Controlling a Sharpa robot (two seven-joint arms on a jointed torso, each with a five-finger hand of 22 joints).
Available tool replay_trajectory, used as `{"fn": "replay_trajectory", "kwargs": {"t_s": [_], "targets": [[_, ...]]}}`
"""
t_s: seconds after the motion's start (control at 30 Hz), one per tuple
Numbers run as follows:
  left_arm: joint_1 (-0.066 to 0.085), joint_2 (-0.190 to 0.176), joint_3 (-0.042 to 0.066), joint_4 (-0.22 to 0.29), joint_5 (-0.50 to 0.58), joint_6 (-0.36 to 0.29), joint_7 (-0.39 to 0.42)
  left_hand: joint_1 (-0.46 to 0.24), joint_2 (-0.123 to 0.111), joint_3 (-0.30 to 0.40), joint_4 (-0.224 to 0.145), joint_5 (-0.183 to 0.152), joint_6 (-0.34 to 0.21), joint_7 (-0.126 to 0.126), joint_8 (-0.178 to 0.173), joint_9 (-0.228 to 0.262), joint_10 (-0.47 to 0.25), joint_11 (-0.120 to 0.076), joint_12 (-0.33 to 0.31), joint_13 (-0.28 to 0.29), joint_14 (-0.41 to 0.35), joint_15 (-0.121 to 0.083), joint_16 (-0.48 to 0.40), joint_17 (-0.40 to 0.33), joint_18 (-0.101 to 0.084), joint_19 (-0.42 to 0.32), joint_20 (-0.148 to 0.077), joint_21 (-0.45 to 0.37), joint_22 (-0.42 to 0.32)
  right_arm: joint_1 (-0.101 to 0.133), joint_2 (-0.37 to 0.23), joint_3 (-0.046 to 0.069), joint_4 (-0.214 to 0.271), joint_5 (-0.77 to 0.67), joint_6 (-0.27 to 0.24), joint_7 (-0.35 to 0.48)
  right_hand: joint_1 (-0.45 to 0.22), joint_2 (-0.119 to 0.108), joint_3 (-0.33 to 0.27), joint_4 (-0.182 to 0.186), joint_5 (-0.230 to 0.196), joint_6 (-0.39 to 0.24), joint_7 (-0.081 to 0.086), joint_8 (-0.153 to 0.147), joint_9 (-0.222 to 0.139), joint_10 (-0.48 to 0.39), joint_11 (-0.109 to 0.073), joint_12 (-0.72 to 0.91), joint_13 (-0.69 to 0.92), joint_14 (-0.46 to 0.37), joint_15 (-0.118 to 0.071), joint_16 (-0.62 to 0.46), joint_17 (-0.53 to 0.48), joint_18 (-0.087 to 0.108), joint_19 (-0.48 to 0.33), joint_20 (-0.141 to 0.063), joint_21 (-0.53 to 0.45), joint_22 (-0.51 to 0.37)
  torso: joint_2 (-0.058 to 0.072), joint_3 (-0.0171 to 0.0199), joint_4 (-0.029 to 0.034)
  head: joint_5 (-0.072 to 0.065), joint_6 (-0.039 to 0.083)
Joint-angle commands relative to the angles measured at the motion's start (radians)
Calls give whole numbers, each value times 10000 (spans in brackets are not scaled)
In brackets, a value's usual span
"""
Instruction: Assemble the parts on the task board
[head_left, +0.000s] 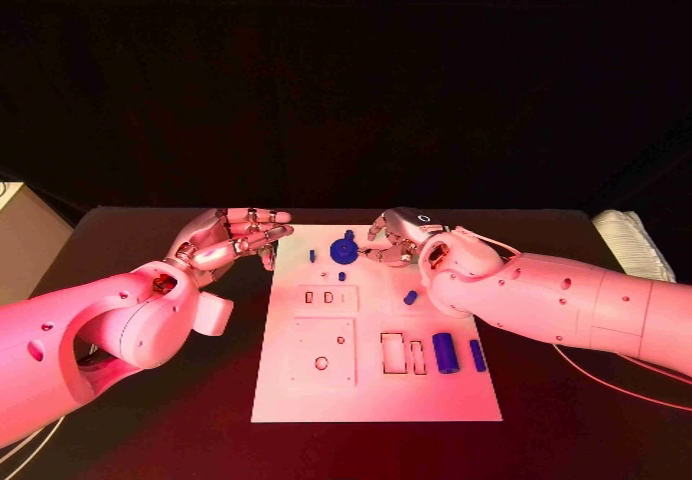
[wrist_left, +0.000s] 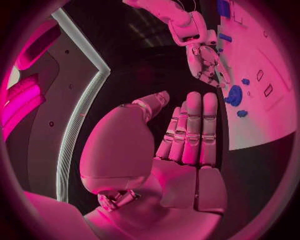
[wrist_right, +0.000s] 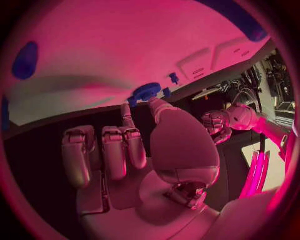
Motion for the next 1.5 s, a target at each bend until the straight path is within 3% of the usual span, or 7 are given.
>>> {"fn": "replay_trajectory", "kwargs": {"t_s": [0.03, 0.2, 0.33, 0.63, 0.83, 1.3, 1.5], "targets": [[17, -9, 7, -38, 19, 169, 60, -33, 70, 68, 0, 27, -1, 39, 40, 10, -66, -17, 64, 10, -41, 0, 62, -9, 113, -70, 11, 51, 9, 124, -544, 96, 492, 761, -991, 766, 156, -16, 82, 1, 25, -54, 36, -53, -8, 1060, 32, 39, 2635, 952, 16, 40, 2208, -143, 1046, -7, 53, 2633, -16, 45, -73, -12, 74], [17, -31, 7, -84, 19, 180, 64, -33, 70, 68, 0, 27, -1, 39, 40, 10, -66, -17, 64, 10, -41, 0, 62, -9, 113, -70, 11, 51, 9, 413, -1469, 161, 1070, 1971, -426, 1433, 450, -146, 198, -89, 35, -71, 56, -84, 3, 1060, 47, 39, 2635, 950, 31, 37, 2201, -143, 1046, 7, 53, 2633, -49, 111, -198, -42, 159], [17, -52, 6, -83, 19, 200, 64, -33, 70, 68, 0, 27, -1, 39, 40, 10, -66, -17, 64, 10, -41, 0, 62, -9, 113, -70, 11, 51, 9, 566, -2193, 174, 1332, 2579, 465, 2020, 1169, -409, 385, -475, -134, -116, 95, -143, 10, 1060, 80, 39, 2635, 946, 55, 34, 2191, -143, 1046, 25, 53, 2633, -45, 158, -289, -80, 183], [15, -47, 5, -80, 19, 245, 57, -22, 79, 84, -7, 30, -5, 39, 41, 13, -72, -16, 69, 10, -52, 2, 74, -18, 117, -93, 13, 56, -1, 609, -2999, 89, 1079, 2864, 1483, 2777, 2000, -715, 425, -912, -167, -208, 163, -256, -1, 1060, 140, 39, 2635, 948, 103, 37, 2209, -143, 1046, 71, 53, 2633, -23, 256, -387, -48, 189], [13, -21, 4, -109, 19, 272, 51, -22, 79, 84, -7, 30, -5, 39, 41, 13, -72, -16, 69, 10, -52, 2, 74, -18, 117, -93, 13, 56, -1, 546, -3116, 53, 679, 2755, 1662, 3080, 2312, -815, 446, -1086, -122, -282, 194, -313, -18, 977, 167, -79, 2555, 946, 126, 36, 2216, -82, 915, 91, -152, 2453, -24, 218, -315, -116, 125], [12, -22, 4, -144, 9, 280, 41, -22, 79, 84, -7, 30, -5, 39, 41, 13, -72, -16, 69, 10, -52, 2, 74, -18, 117, -93, 13, 56, -1, 406, -3000, 29, 213, 2593, 1773, 3268, 2413, -848, 456, -1145, -96, -319, 196, -329, -25, 963, 171, -98, 2543, 959, 130, 52, 2278, -73, 896, 98, -182, 2428, -33, 184, -337, -91, 12], [12, -21, 4, -143, 3, 287, 38, -22, 79, 84, -7, 30, -5, 39, 41, 13, -72, -16, 69, 10, -52, 2, 74, -18, 117, -93, 13, 56, -1, 327, -2793, 20, -21, 2573, 1802, 3186, 2421, -829, 466, -1142, -78, -315, 196, -326, -25, 979, 171, -75, 2558, 965, 130, 59, 2305, -85, 922, 99, -141, 2464, -28, 194, -331, -81, -21]]}}
